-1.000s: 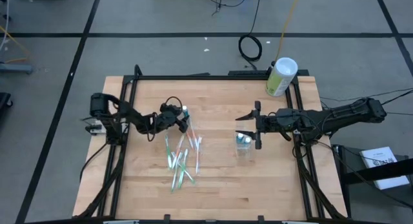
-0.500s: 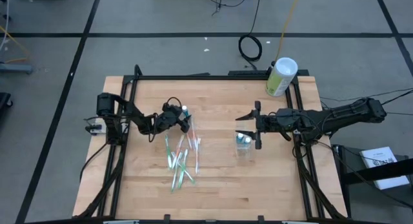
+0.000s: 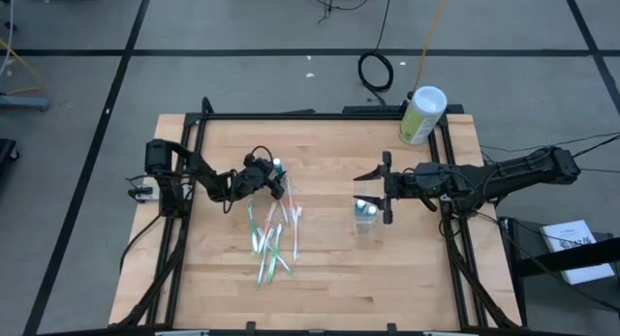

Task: Pick & Place toothbrushing station
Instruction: Put the blue mouthwash into the middle of the transparent organizer

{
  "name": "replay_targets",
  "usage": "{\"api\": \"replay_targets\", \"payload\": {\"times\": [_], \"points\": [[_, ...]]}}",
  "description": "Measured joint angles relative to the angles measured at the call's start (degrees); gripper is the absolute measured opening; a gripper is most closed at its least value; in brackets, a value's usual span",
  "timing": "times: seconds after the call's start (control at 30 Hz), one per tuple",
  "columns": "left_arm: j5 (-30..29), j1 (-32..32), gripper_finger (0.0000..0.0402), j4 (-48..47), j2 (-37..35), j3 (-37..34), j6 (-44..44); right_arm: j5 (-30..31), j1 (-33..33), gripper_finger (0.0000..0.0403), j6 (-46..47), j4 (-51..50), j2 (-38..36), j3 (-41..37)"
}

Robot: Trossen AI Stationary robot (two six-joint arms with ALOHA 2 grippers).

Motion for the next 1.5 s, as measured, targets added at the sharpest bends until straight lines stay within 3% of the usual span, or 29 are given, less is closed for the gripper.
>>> {"api": "replay_targets", "payload": {"times": [0.5,1.5], "points": [[0.0,-1.6,0.0216,5.5,0.0,0.0,4.4,0.0,0.0,0.0201,0.0,-0.2,0.0,0.0],[0.0,-2.1,0.0205,4.2,0.0,0.0,2.9,0.0,0.0,0.0201,0.4,-0.2,0.0,0.0]]}}
